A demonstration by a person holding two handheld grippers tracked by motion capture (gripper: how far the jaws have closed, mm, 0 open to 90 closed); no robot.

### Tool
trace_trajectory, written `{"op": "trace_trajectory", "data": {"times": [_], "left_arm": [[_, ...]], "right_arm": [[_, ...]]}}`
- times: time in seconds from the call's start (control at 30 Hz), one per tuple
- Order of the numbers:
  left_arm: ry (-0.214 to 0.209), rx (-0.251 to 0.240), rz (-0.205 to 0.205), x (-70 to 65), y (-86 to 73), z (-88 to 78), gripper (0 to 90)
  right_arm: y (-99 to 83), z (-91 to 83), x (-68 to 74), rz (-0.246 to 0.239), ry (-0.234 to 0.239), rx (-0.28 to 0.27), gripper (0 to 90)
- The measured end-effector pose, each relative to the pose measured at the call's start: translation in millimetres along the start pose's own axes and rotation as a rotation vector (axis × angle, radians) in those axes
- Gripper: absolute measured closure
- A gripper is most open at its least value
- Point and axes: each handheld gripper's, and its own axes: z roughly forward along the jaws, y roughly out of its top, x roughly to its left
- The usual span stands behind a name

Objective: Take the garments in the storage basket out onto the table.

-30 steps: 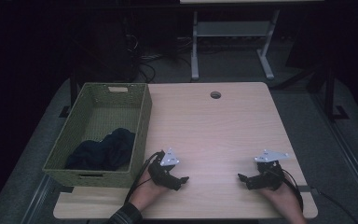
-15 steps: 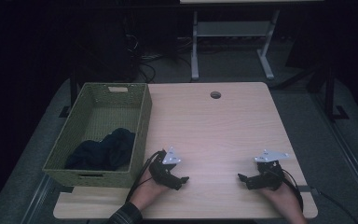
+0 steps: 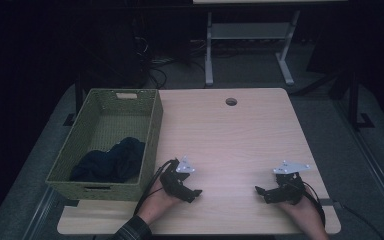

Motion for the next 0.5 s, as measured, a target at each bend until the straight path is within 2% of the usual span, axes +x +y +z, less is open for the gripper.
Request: {"op": "trace_trajectory", "data": {"times": [0.13,0.3,0.5], "left_arm": [[0.002,0.009,0.005,-0.5,3.3,-1.5,13.1],[0.002,-0.004,0.002,-0.9,6.5,-3.2,13.2],[-0.004,0.001,0.019,-1.9,11.2,-7.2,13.3]], "right_arm": [[-0.1,-0.1,0.3,0.003,0.002,0.002,1.8],[-0.1,-0.2,0.3,0.003,0.002,0.002,1.8],[-0.1,-0.2,0.2,0.003,0.002,0.002,1.8]]}}
